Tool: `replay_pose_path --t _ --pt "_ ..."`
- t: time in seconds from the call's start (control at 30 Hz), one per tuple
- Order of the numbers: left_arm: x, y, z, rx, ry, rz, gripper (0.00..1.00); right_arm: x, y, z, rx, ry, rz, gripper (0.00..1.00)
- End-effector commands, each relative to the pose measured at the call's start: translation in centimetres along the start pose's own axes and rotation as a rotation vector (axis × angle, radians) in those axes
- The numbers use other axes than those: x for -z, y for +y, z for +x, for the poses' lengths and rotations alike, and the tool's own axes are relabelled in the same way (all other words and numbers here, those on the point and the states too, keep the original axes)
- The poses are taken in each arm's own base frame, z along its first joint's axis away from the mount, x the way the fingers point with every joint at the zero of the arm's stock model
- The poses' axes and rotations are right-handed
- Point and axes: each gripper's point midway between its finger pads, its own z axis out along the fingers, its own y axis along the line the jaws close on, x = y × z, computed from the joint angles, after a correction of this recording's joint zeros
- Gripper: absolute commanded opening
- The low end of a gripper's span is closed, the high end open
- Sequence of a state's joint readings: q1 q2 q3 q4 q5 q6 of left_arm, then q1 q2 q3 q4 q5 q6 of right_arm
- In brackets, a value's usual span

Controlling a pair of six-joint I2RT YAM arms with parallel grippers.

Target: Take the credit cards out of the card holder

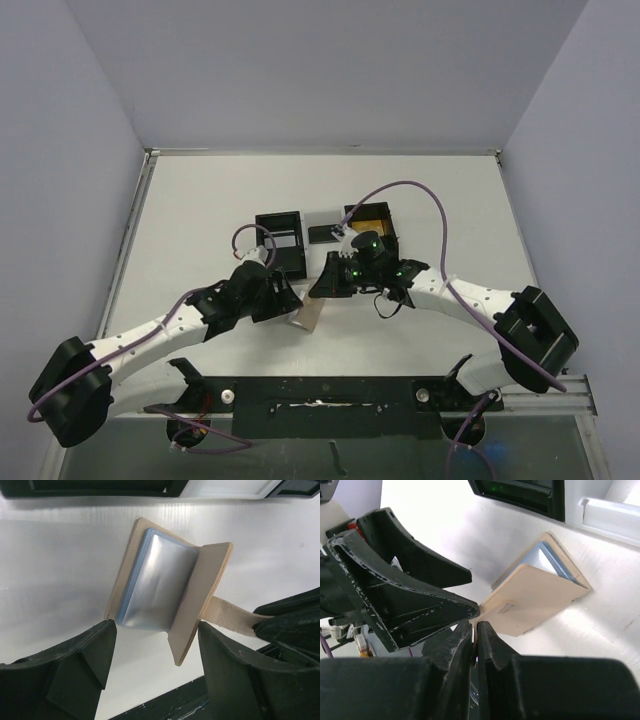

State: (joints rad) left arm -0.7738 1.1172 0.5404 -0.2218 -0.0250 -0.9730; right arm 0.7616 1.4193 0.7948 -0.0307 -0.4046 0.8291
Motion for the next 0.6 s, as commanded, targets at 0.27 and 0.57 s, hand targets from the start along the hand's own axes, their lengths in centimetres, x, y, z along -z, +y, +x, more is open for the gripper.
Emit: replay_pose_path --t 0.27,0.57 --pt "2.0 -1.9 -2.5 -0.009 -0.119 0.077 0.65 5.1 -9.2 2.4 -0.226 -0.148 0.208 0.03" --pt "0.6 -6.9 -2.0 -0.124 -0.021 0.250 0.64 5.9 -14.4 4.8 -0.301 -0.115 0.351 0.06"
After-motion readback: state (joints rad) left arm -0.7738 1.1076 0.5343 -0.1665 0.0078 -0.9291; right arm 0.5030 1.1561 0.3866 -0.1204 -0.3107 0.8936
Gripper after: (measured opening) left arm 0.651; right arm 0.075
